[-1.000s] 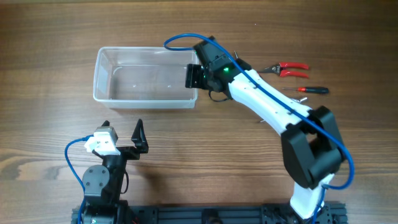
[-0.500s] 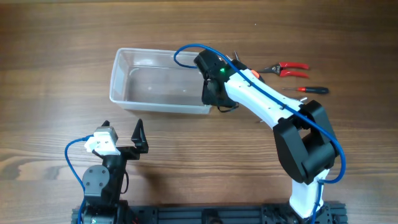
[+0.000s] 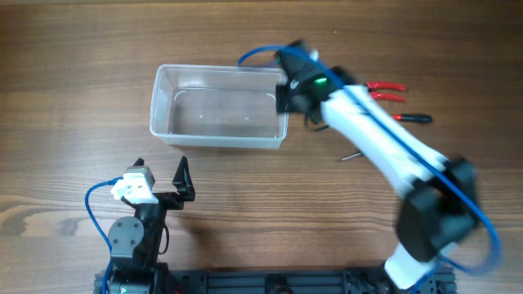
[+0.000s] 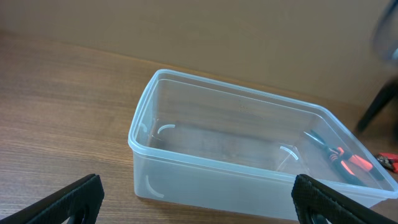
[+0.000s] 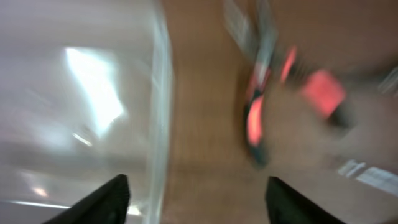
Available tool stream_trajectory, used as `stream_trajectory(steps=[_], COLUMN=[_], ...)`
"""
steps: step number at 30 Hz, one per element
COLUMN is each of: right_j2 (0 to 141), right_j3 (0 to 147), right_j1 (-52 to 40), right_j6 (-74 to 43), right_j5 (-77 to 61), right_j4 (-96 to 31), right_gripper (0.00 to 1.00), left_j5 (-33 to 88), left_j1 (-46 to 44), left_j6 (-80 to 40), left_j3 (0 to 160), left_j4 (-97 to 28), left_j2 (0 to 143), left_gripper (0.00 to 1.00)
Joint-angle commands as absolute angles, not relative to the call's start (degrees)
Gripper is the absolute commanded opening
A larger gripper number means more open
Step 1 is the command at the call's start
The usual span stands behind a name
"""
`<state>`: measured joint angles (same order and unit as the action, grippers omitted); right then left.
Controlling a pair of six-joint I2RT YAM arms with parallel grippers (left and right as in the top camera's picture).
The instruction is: Pack container
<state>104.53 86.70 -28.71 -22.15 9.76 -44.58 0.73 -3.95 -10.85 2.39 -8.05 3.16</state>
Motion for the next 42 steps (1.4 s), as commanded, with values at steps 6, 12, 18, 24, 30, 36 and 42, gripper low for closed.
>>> stream_trajectory(steps=[6,12,18,24,30,36,42], right_j2=[84.8,88.6,97.3,104.8,109.4,110.3,110.4], right_j3=[90.4,88.1,87.8,87.7,87.7,87.6,87.6], right_j1=[-9.5,7.6,14.0,10.9,8.6,8.7,9.0], right_j6=[1.3,-8.6,-12.4,5.7,-12.4,-40.4,-56.2], right_j5=[12.0,7.0,-8.0,-5.0,-3.0,-6.6,-5.0], right_j4=[-44.7,-51.2,-59.4,-64.7,-66.9,-67.6,-61.8], right_gripper=[0.81,0.86,0.86,0.85,0.82,0.82,0.75], left_j5=[0.6,0.6,0.6,0.6,0.6,0.6,0.6], left_j1=[-3.6,-3.6,-3.6,-3.6,-3.6,-3.6,-3.6], left_j6=[-11.4,-11.4,-11.4,-11.4,-11.4,-11.4,-11.4], left_j3=[2.1,2.1,2.2,2.2,2.2,2.2,2.2], left_j4=[-8.1,-8.1,-8.1,-8.1,-8.1,-8.1,-8.1], left_j2=[3.1,3.1,3.1,3.1,3.1,3.1,3.1], left_gripper=[1.0,1.0,1.0,1.0,1.0,1.0,1.0])
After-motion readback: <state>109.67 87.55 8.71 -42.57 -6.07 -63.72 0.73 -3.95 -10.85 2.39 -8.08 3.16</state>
